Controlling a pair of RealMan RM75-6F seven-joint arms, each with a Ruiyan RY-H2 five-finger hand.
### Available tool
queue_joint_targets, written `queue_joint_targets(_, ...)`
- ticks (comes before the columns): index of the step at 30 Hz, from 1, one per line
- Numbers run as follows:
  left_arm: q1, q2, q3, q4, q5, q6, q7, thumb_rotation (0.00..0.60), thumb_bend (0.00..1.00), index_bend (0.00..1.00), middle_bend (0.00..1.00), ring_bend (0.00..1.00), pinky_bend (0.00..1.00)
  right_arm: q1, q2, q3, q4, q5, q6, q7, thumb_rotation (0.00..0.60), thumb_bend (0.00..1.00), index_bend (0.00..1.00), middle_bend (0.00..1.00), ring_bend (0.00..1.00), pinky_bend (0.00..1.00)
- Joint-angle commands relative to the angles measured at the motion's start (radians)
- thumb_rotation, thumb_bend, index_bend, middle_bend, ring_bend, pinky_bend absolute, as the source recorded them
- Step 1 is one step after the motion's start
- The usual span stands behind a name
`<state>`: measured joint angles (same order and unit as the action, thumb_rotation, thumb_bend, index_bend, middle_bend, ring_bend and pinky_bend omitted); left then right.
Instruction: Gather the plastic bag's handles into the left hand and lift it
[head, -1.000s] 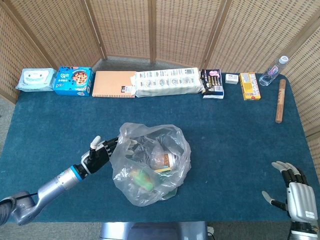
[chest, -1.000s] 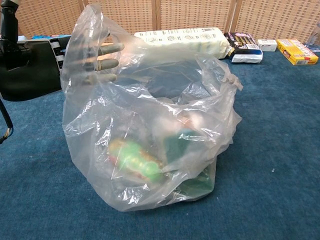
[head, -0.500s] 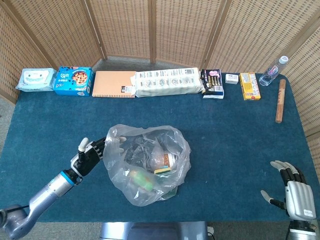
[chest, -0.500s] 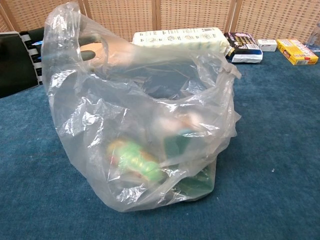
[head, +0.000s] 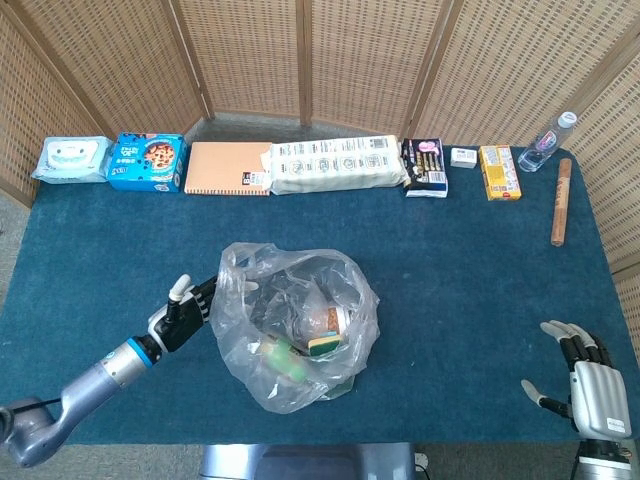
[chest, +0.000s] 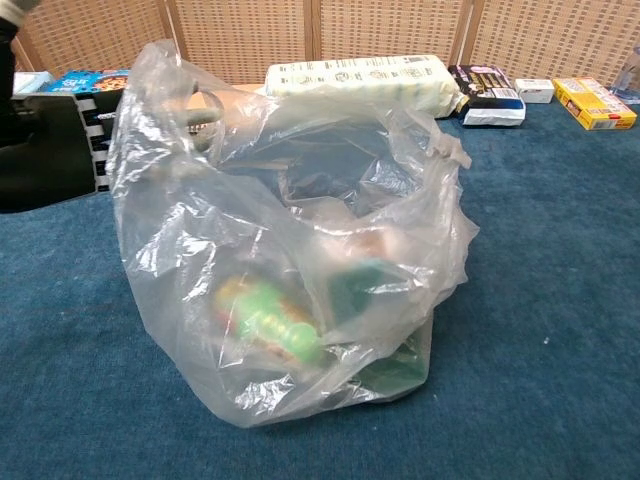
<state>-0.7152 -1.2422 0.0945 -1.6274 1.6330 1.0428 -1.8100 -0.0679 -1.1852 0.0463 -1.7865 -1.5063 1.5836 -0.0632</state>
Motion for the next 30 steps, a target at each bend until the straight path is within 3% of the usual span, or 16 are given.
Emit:
queue_joint_targets(1,-0.035,0.007,-0.022,-0.006,-0.002,-0.038,-0.003,0.0,0.09,0.08,0.21,0.15,0.21,-0.002,0.002,0.0,-0.001,-0.003,0.007,0.002,0.6,0.17,0.2,0.22,0.17,0.11)
queue_joint_targets(7,-0.11,0.023,-0.057,-0.039,-0.027,-0.14,-0.045,0.0,0.07,0.06,0.19,0.15,0.22,-0.007,0.004,-0.002,0.001,-0.01,0.016,0.01,0.6,0.17,0.2,0.22,0.17,0.11)
queue_joint_targets(12,-0.163,-0.006,-0.107,-0.038,-0.071,-0.207,-0.246,0.0,0.07,0.06,0.2,0.15,0.22,-0.008,0.006,-0.002,0.0,-0.014,0.02,0.014,0.6,0.17,0.2,0.22,0.17,0.11)
queue_joint_targets(16,-0.191,-0.04,-0.113,0.019,-0.025,-0.205,-0.348,0.0,0.07,0.06,0.19,0.17,0.23,-0.01,0.006,-0.002,0.001,-0.017,0.026,0.018,0.6,0.17,0.2,0.22,0.17,0.11)
queue_joint_targets(19,-0.199,-0.063,-0.12,0.05,-0.015,-0.185,-0.4,0.0,0.08,0.06,0.19,0.2,0.23,-0.013,0.006,-0.002,0.002,-0.019,0.03,0.021,0.6,0.17,0.2,0.22,0.17,0.11)
queue_joint_targets(23,-0.209,-0.089,-0.129,0.089,0.028,-0.113,-0.613,0.0,0.09,0.11,0.21,0.28,0.27,-0.015,0.004,-0.001,0.002,-0.023,0.039,0.026,0.6,0.17,0.2,0.22,0.17,0.11)
queue_joint_targets(30,-0.211,-0.131,-0.082,0.216,0.18,0.106,-0.841,0.0,0.09,0.33,0.45,0.51,0.5,-0.018,0.004,-0.001,0.005,-0.026,0.044,0.031,0.6,0.17,0.2,0.22,0.17,0.11)
